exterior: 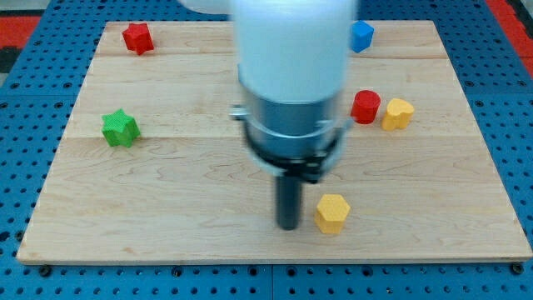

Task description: Move the red circle diagonally to the bottom right side of the green star

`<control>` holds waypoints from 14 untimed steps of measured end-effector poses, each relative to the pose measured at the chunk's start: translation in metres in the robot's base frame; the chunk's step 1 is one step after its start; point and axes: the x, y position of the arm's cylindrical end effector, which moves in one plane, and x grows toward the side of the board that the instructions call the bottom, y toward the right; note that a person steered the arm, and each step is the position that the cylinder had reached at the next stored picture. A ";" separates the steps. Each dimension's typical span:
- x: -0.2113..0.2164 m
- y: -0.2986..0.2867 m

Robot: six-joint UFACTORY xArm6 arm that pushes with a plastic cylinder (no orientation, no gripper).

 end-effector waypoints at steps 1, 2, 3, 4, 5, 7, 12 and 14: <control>-0.003 0.057; -0.035 0.029; -0.119 0.009; -0.197 0.008; -0.221 0.051; -0.198 0.109; -0.065 -0.007; -0.069 -0.086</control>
